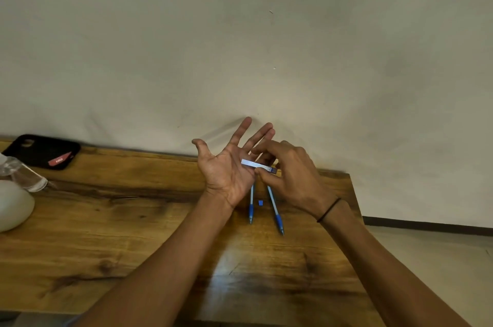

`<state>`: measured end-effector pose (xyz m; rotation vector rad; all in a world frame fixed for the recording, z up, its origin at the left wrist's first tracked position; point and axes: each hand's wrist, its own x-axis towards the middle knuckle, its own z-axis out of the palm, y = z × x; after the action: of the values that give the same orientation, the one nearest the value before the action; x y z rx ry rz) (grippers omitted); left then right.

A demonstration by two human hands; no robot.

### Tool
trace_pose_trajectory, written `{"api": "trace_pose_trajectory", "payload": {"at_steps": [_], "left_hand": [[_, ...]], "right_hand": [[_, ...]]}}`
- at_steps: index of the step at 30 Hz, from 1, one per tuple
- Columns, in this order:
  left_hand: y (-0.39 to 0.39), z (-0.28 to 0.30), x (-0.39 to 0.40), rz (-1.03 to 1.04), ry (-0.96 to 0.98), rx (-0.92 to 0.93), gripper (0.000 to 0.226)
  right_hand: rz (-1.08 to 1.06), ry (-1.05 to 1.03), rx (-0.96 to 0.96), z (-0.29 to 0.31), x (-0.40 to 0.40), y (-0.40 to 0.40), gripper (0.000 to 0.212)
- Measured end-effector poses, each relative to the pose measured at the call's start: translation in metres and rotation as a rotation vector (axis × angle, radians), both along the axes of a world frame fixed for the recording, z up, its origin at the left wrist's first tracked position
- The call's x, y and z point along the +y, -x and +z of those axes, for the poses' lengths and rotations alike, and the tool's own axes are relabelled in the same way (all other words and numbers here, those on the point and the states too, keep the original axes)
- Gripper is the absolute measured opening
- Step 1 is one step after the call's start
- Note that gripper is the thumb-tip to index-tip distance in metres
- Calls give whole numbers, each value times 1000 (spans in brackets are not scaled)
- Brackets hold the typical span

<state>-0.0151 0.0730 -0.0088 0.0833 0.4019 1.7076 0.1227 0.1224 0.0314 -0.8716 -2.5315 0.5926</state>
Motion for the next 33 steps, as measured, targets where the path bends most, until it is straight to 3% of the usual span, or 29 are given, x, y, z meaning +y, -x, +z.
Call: {"api": "trace_pose_trajectory", "payload": {"at_steps": [4,9,13,18,22,26,30,33], "left_hand": [[-2,0,1,19,-18,-5,123],[-1,-1,2,50,-22,-3,124],[0,-1,2,46,-41,15,124],[-2,2,1,48,-49,12,124],[-3,3,1,44,-55,17,124],[-6,4,1,40,-54,25,124],[-6,5,2,44,-47,28,125],[-7,6,2,45,-52,24,124]], "right_hand": [[23,-45,-39,2,0,0,19],[0,-59,-34,5,-1,2,30],[33,-107,-67,7,0,2,18],[1,-102,-44,9,-1,2,35],[31,-159,-93,13,-2,3,16],[15,-127,-44,16,-5,1,33],[22,-153,-74,18,-4,1,19],[5,-125,-39,19,-5,-1,32]]}}
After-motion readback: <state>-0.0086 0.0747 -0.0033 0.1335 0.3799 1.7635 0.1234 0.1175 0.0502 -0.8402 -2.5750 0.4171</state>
